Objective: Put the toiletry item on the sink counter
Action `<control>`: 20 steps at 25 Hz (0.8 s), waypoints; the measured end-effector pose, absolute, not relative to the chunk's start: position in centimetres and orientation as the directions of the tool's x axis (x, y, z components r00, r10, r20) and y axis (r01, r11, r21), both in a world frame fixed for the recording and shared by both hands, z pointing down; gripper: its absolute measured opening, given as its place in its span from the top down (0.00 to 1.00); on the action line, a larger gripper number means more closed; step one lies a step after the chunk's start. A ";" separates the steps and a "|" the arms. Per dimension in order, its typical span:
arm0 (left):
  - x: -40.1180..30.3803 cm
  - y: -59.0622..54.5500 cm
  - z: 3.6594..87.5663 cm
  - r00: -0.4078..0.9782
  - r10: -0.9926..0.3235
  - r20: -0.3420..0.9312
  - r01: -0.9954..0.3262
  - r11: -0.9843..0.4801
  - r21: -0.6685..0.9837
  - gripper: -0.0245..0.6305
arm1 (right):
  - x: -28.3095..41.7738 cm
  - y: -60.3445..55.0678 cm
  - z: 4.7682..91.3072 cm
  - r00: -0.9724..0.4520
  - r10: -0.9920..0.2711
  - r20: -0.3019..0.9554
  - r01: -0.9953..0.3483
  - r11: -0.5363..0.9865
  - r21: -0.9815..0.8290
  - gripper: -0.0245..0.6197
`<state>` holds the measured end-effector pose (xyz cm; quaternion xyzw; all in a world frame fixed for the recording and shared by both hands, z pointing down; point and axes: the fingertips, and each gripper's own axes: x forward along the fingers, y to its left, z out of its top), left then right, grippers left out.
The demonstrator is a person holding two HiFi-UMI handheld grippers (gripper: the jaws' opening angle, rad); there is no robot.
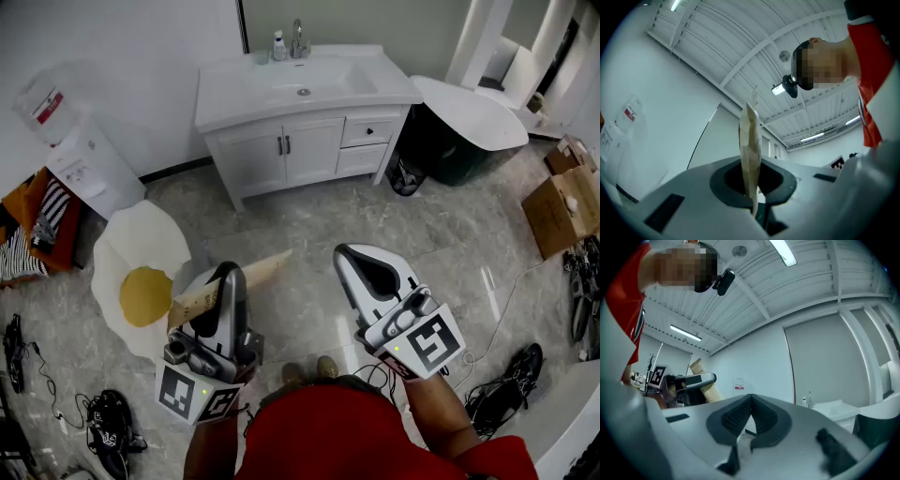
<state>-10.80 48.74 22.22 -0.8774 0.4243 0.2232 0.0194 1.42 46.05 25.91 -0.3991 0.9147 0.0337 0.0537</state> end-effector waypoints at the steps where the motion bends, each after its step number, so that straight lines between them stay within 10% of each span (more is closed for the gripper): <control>1: -10.8 48.7 22.3 0.540 -0.737 -0.407 -0.753 -0.639 0.157 0.93 | 1.5 46.0 26.0 -0.675 -0.727 -0.125 -0.735 0.678 0.019 0.92; 20: -7.5 46.7 22.5 0.511 -0.765 -0.391 -0.779 -0.605 0.166 0.93 | 4.6 43.6 26.5 -0.719 -0.682 -0.134 -0.690 0.724 0.019 0.92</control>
